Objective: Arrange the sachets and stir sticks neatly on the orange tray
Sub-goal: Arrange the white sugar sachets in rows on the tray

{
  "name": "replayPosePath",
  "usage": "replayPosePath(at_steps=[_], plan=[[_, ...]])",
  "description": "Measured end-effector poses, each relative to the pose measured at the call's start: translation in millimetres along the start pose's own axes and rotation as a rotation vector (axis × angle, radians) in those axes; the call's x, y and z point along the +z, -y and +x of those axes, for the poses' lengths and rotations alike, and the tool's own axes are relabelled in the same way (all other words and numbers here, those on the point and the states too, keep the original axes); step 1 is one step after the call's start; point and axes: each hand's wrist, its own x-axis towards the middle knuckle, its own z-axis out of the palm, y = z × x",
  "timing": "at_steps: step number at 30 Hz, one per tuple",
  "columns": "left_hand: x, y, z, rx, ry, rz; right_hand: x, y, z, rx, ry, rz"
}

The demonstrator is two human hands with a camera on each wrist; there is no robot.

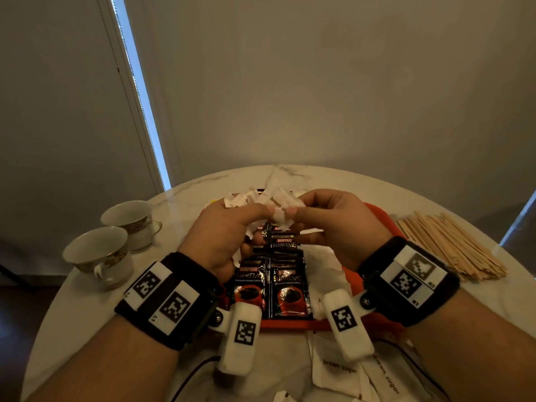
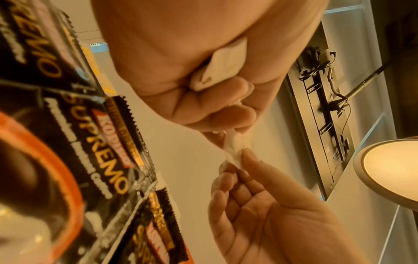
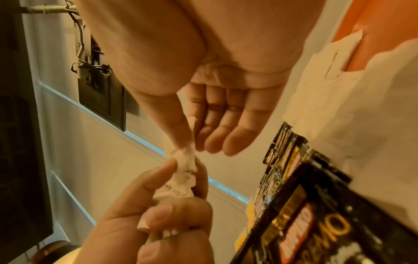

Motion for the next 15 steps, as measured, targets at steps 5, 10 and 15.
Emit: replayPosePath(at_steps=[5,10,15], plan=[[2.1,1.6,-0.5,-0.026,0.005,-0.008,2.0,1.4,1.4,-0.005,-0.038,0.102],[-2.2,-2.2,2.3,-0.025,-0.008,-0.023,-34.1,7.2,25.3,0.021,-0.274,0.085],[-4.1,-3.5,5.4,-0.042,-0.032,-0.035,-95.6,-23.5,57.4,0.280,-0.445,-0.088]])
